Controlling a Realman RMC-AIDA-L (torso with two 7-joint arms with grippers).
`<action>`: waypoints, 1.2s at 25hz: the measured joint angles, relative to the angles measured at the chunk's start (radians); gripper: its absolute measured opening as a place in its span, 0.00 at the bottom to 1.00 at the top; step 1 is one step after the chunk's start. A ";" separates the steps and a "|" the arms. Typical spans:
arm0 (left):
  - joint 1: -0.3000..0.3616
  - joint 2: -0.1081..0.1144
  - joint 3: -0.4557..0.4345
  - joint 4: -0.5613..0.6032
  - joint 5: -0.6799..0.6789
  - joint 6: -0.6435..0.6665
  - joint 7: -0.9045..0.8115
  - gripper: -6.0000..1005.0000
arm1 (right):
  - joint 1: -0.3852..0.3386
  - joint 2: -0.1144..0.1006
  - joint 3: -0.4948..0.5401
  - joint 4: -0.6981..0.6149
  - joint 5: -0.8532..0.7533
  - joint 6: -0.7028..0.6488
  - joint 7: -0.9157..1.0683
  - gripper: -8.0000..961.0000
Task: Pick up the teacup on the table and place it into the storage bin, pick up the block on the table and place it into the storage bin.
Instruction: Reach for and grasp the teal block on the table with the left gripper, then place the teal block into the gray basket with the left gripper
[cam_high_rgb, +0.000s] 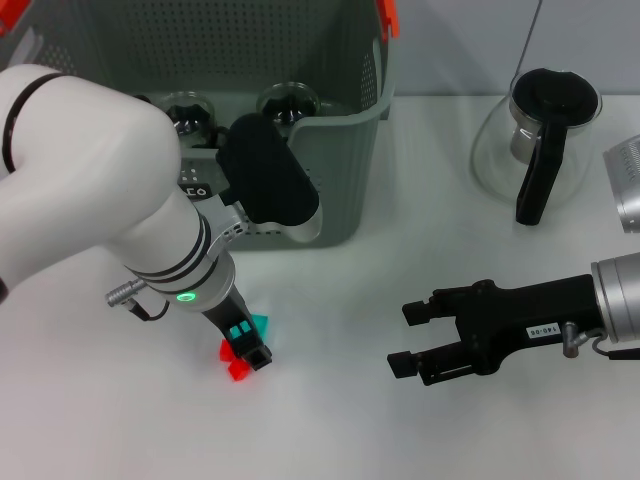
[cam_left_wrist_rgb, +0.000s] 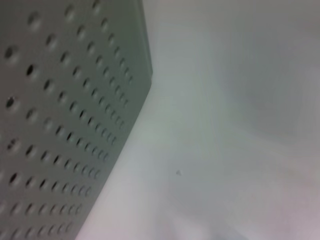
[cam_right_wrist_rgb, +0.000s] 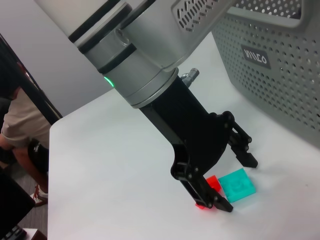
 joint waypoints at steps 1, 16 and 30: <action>0.000 0.000 0.000 0.000 0.000 0.000 0.000 0.76 | 0.000 0.000 0.000 0.000 0.000 0.000 0.000 0.92; -0.007 0.000 -0.007 0.025 -0.004 0.008 -0.009 0.57 | -0.002 -0.001 0.000 0.000 0.000 0.008 -0.002 0.92; 0.083 0.002 -0.149 0.339 -0.080 0.292 0.041 0.58 | -0.013 -0.010 0.012 0.000 -0.003 0.009 -0.001 0.92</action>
